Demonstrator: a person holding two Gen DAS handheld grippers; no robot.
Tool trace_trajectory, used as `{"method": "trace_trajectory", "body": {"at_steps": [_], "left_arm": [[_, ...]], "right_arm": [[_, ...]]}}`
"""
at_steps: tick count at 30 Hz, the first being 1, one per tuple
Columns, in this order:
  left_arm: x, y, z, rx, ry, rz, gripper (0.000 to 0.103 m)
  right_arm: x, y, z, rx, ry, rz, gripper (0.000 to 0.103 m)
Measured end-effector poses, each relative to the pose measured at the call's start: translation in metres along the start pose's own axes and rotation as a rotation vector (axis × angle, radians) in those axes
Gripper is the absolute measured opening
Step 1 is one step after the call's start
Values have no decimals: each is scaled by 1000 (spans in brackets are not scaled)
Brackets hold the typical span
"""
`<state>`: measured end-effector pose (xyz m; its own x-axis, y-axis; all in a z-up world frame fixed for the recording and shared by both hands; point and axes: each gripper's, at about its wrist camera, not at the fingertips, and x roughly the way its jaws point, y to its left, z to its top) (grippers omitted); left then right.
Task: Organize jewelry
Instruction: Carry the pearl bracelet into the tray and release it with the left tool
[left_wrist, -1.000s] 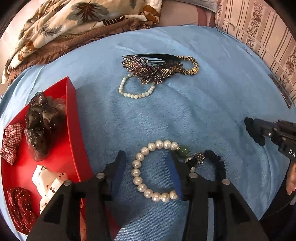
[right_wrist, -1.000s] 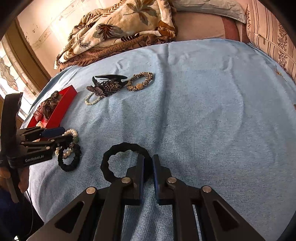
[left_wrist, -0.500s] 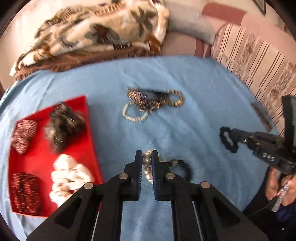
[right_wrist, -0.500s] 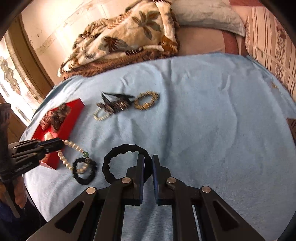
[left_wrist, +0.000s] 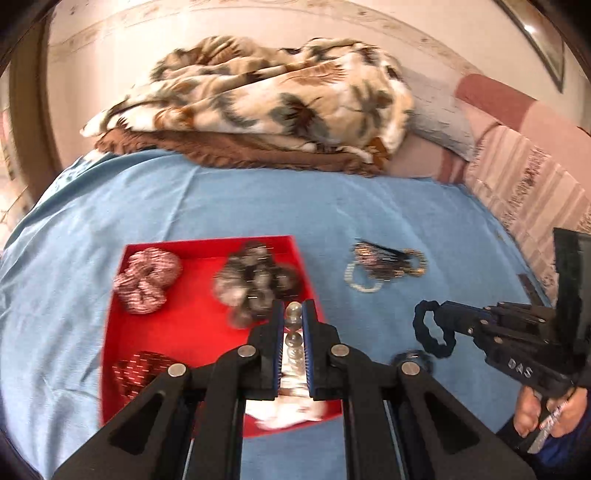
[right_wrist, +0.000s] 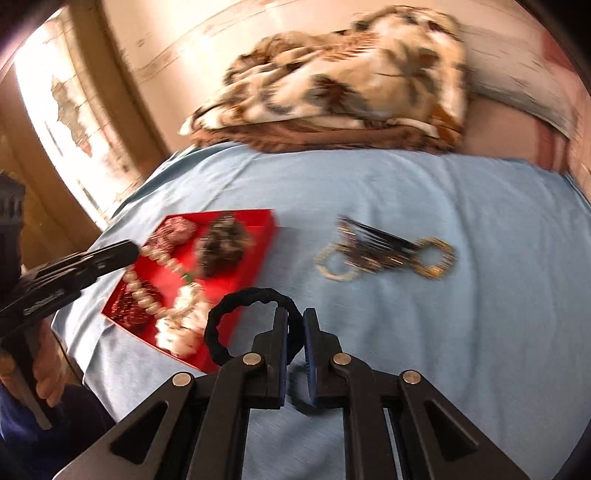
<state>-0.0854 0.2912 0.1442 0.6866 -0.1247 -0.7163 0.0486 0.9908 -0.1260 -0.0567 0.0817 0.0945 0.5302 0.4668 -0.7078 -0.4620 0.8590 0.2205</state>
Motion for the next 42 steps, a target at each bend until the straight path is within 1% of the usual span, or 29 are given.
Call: {"method": "trace_trajectory", "body": {"at_steps": [3,5,7,10,14,18,20,22,25,26,27,28,29,30,32,34,36,39,42], "left_arm": [[11,25,-1,-25,18,50,9],[20,46,-2,-67,32,78,9],[27,64,-4,-113,43,84,9],[38,92,-10,-190,74,66,9],[51,120,-12,-251,100,131,9],[61,136,-16,-285,126,206,9],[63,141,-18,-298,132,223,9],[61,144,-19,-306,124,222,9],[54,143,-18,-309,91,215,10],[51,142,-18,-308,79,205,17],[49,141,-18,-309,68,200,33],[45,140,-17,-310,49,204,42],[40,138,-17,-311,24,211,54],[36,137,-16,-310,6,217,56],[30,134,-14,-304,-14,222,56],[27,132,-15,-309,-20,223,56],[26,130,-16,-316,-18,233,56],[23,130,-20,-333,-21,244,56],[17,124,-23,-335,-29,227,56]], "right_arm": [[22,26,9,-41,25,16,9],[38,40,15,-61,44,23,9],[54,50,21,-67,64,33,10],[79,63,29,-71,95,47,10],[113,79,36,-71,146,57,10],[137,93,34,-86,186,54,10],[145,99,31,-101,199,44,10],[150,100,29,-103,202,34,11],[153,97,31,-81,194,33,11],[153,96,31,-77,195,30,11],[152,95,32,-73,194,28,11],[150,93,32,-70,191,28,11],[148,93,33,-69,187,27,12],[145,92,34,-67,181,27,13],[139,90,36,-54,165,32,22],[130,87,38,-43,151,41,25],[118,82,39,-32,138,53,25],[90,67,39,-20,95,59,25],[61,35,33,-2,60,15,25]]}}
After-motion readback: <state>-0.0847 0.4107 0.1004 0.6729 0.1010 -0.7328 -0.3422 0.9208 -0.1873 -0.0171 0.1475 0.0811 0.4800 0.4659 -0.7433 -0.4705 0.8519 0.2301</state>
